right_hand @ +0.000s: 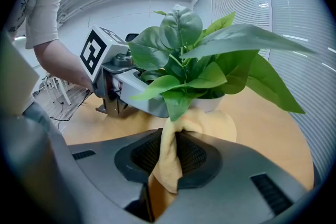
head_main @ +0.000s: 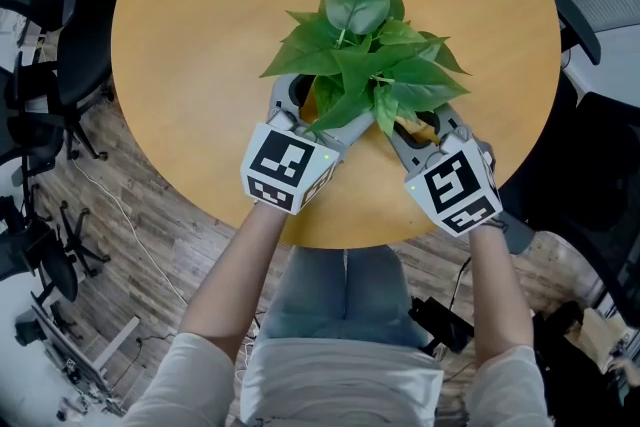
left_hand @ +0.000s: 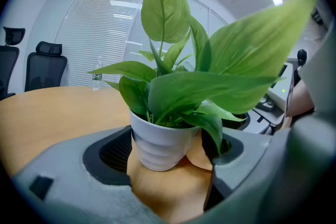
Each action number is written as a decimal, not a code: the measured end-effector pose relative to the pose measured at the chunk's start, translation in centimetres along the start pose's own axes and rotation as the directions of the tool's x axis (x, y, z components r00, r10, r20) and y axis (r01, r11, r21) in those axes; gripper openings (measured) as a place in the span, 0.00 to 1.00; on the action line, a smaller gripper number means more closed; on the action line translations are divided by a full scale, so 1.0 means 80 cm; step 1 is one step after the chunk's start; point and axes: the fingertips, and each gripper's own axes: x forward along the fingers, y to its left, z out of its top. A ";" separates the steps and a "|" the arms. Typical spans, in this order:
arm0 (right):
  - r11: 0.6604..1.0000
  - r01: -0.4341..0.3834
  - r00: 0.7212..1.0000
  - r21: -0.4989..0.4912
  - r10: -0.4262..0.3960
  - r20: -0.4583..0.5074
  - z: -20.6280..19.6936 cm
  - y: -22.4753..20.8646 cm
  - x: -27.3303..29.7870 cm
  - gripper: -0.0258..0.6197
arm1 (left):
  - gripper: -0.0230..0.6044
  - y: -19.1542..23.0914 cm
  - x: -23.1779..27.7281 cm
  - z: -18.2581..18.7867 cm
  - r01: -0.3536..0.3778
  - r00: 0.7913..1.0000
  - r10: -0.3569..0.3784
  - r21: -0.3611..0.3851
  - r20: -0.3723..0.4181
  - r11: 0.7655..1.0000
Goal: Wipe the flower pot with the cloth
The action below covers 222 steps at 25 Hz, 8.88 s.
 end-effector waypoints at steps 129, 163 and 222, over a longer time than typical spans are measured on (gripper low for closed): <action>0.998 0.044 0.999 0.051 -0.045 0.020 0.002 -0.025 -0.002 0.15 | 0.68 0.003 0.018 0.012 -0.106 0.994 0.106 -0.035 -0.006 0.994; 0.961 0.116 0.983 0.253 -0.147 0.110 0.058 0.009 -0.186 0.15 | 0.25 -0.069 -0.129 0.083 -0.051 0.997 0.050 -0.015 -0.064 0.999; 0.966 0.048 0.946 0.253 -0.126 0.299 0.179 0.094 -0.253 0.15 | 0.05 -0.126 -0.225 0.175 -0.036 0.999 0.035 0.020 0.042 0.999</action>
